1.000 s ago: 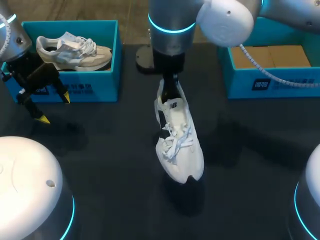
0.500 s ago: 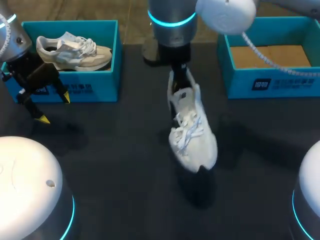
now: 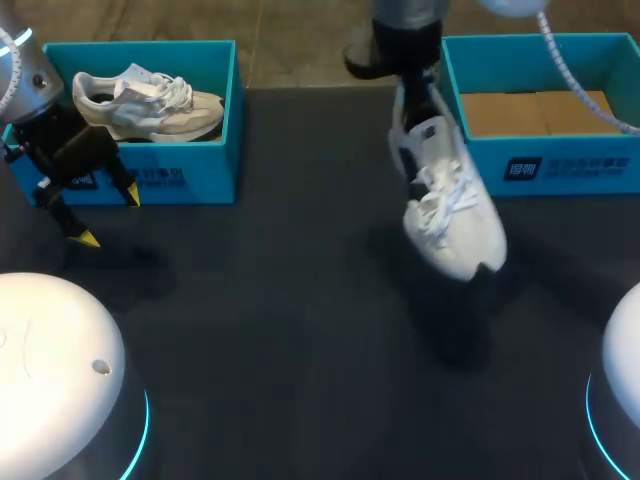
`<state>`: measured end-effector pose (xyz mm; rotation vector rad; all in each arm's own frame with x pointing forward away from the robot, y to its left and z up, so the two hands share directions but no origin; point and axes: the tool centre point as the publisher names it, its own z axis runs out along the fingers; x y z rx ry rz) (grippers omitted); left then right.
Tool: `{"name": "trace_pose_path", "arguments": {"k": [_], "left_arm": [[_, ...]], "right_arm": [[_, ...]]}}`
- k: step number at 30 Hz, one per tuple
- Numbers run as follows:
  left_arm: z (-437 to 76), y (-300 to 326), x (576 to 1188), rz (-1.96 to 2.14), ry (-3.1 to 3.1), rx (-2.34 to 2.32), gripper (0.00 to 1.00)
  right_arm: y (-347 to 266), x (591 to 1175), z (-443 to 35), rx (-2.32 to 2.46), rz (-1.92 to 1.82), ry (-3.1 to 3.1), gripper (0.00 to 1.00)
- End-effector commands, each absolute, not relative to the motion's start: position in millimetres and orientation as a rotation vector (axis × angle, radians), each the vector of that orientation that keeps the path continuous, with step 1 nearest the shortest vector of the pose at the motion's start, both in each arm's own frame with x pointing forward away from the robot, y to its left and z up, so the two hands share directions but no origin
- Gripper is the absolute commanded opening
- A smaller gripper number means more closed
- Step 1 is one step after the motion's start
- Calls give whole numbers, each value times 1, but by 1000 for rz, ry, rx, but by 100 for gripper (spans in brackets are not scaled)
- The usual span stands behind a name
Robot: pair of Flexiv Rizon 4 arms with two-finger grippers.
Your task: Take the shoe out of the shoebox, open the shoe tongue, remove and reinsert the insole, then place the shoe into the shoebox
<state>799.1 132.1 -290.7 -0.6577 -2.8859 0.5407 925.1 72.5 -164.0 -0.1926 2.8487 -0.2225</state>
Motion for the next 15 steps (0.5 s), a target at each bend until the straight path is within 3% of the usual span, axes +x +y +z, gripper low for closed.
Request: {"name": "trace_pose_path", "arguments": {"k": [1, 15], "left_arm": [[-291, 132, 799, 535, -2887, -657, 100], [-291, 132, 799, 535, -2887, -657, 100]], "right_arm": [[52, 942, -154, -233, -176, 2854, 0], [1, 1016, -150, -290, -159, 2876, 0]]}}
